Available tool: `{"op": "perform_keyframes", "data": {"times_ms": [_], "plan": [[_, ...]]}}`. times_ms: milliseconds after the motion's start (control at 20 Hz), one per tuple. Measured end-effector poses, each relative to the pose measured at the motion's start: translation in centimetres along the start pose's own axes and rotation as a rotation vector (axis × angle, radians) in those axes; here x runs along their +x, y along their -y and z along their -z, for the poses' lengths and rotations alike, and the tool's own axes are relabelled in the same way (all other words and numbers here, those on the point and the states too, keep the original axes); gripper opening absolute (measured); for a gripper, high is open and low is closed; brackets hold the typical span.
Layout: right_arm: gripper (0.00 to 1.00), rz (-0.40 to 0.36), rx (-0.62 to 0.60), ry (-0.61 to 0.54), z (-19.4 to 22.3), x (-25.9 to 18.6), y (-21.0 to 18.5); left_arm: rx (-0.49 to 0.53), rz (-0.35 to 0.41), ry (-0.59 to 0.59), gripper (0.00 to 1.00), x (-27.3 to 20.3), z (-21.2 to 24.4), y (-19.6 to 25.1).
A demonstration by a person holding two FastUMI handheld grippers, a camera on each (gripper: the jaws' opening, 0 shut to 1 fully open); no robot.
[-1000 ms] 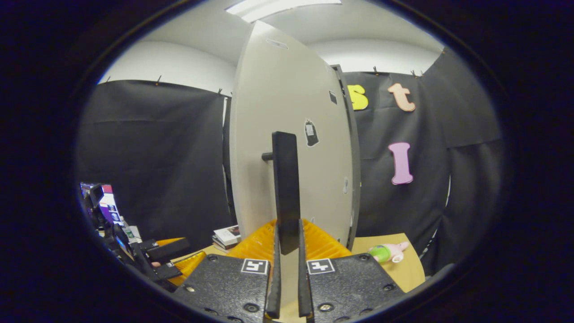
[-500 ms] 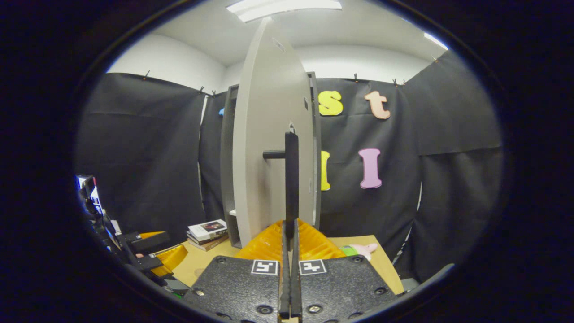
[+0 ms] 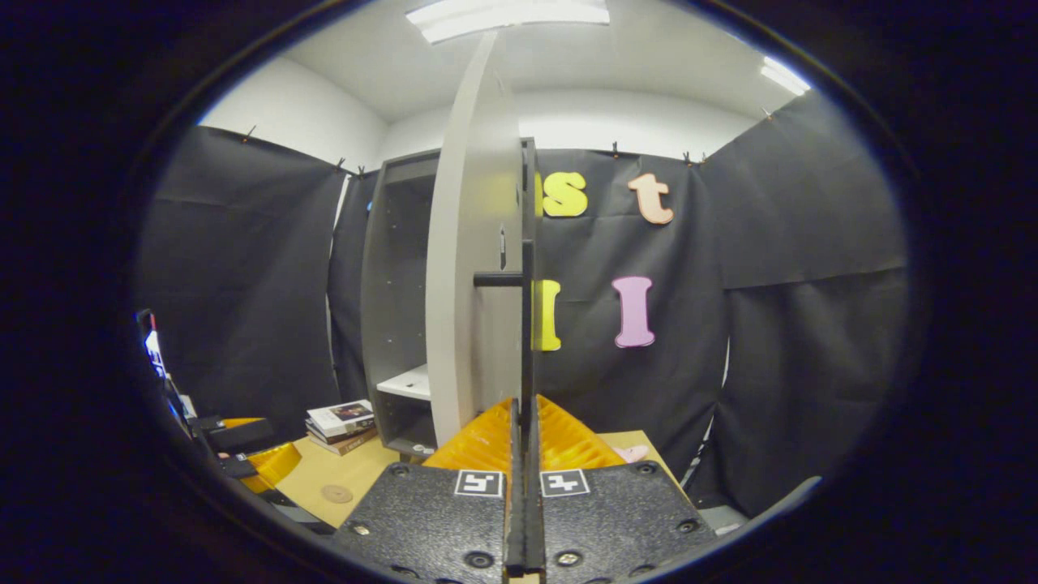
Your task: Open the cabinet door with the right hand, grasp the bottle in the cabinet with the left hand and place it on the coaster, then close the cabinet door with the right hand.
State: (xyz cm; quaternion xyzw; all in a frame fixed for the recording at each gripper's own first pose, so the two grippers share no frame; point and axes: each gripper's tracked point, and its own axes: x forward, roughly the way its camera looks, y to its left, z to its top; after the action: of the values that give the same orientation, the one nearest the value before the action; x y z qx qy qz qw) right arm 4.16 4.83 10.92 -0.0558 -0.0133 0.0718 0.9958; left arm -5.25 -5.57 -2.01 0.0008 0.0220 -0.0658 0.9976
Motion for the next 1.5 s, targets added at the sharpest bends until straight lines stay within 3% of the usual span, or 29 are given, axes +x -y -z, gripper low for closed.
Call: {"op": "perform_keyframes", "data": {"times_ms": [100, 250, 350, 550, 600, 650, 750, 800, 850, 1000, 1300, 1500], "plan": [[0.04, 0.028, -0.026, 0.005, 0.3, -0.8, 0.3, 0.001, -0.007, 0.008, 0.95, -0.3, -0.4, 0.0], [0.04, -0.014, -0.019, -0.013, 1.9, -1.9, -0.4, -0.002, -0.014, 0.016, 0.95, -0.6, -0.5, 0.0], [0.04, 0.014, -0.017, -0.035, 3.2, -2.3, 0.7, 0.000, -0.025, 0.018, 0.95, -0.8, -0.5, -0.4], [0.06, 0.016, 0.071, -0.060, 5.8, -2.1, 0.6, -0.007, -0.034, 0.018, 0.95, -0.9, -0.5, -0.5], [0.10, 0.032, 0.080, -0.058, 6.1, -2.0, 1.1, -0.007, -0.032, 0.015, 0.95, -1.0, -0.4, -0.5], [0.30, 0.046, 0.082, -0.054, 6.4, -1.9, 1.6, -0.004, -0.035, 0.014, 0.95, -1.0, -0.5, -0.7], [0.51, 0.053, 0.088, -0.044, 6.6, -1.9, 1.8, 0.004, -0.043, 0.016, 0.95, -0.9, -0.7, -0.9], [0.54, 0.042, 0.096, -0.041, 6.5, -1.8, 1.6, 0.008, -0.046, 0.017, 0.95, -0.8, -0.8, -1.0], [0.67, 0.024, 0.098, -0.037, 6.5, -2.0, 1.3, 0.012, -0.047, 0.016, 0.95, -0.6, -0.9, -1.1], [0.84, 0.035, 0.068, -0.014, 6.2, -1.9, 2.0, 0.009, -0.036, 0.013, 0.95, -0.1, -1.0, -0.8], [0.87, 0.032, 0.090, -0.001, 6.2, -1.9, 1.9, -0.006, 0.010, 0.058, 0.95, 4.6, -3.5, 0.4], [0.87, 0.024, 0.111, 0.013, 5.6, -1.8, 2.3, 0.059, 0.011, 0.143, 0.95, 10.6, -7.3, 0.1]]}}
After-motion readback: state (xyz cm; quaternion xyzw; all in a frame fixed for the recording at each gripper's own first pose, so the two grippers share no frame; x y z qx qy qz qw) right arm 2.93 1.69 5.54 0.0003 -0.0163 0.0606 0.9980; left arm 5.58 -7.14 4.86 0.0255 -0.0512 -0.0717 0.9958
